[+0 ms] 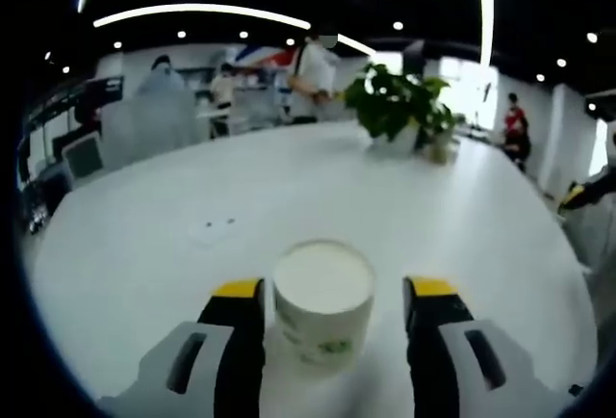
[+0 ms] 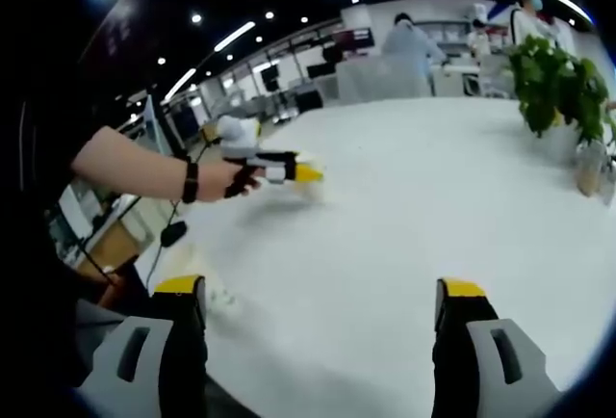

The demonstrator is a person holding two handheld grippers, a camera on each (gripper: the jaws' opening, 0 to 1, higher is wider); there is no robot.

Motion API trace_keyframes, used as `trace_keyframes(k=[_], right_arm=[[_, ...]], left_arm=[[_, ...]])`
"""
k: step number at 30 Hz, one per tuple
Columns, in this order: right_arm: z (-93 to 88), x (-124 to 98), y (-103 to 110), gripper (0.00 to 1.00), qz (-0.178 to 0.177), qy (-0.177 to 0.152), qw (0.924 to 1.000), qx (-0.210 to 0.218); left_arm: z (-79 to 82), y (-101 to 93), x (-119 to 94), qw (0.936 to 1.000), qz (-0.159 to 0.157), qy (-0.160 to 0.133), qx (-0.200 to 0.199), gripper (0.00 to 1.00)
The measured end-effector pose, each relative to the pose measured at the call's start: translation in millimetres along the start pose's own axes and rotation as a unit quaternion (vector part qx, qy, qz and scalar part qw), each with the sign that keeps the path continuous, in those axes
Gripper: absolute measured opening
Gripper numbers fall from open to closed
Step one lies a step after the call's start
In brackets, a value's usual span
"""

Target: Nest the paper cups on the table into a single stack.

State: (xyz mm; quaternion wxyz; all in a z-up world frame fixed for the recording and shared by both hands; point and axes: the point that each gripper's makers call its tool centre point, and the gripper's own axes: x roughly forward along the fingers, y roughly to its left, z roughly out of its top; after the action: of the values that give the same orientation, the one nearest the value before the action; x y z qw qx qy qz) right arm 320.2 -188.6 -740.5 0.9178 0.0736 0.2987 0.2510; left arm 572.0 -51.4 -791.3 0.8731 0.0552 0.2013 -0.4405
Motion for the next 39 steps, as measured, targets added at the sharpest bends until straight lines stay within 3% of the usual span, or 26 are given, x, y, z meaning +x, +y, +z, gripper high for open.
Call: trace_keyframes(k=[7, 17, 26, 39], right_arm=[[2.2, -1.6, -4.0, 0.97, -0.002, 0.003, 1.0, -0.004], [1.9, -2.7, -4.3, 0.97, -0.002, -0.002, 1.0, 0.003], [7.5, -8.2, -4.7, 0.96, -0.003, -0.013, 0.9999, 0.006], [10.6, -14.6, 8.5, 0.95, 0.014, -0.028, 0.9995, 0.007]], left_arm=[[-0.1, -8.4, 5.9, 0.9994, -0.015, 0.0, 0.032, 0.4], [3.7, -23.9, 6.2, 0.9977, -0.042, -0.004, 0.053, 0.39], [23.0, -38.9, -1.2, 0.997, -0.068, -0.03, 0.022, 0.39], [32.2, -59.0, -22.7, 0.9961, -0.077, -0.021, 0.038, 0.39]])
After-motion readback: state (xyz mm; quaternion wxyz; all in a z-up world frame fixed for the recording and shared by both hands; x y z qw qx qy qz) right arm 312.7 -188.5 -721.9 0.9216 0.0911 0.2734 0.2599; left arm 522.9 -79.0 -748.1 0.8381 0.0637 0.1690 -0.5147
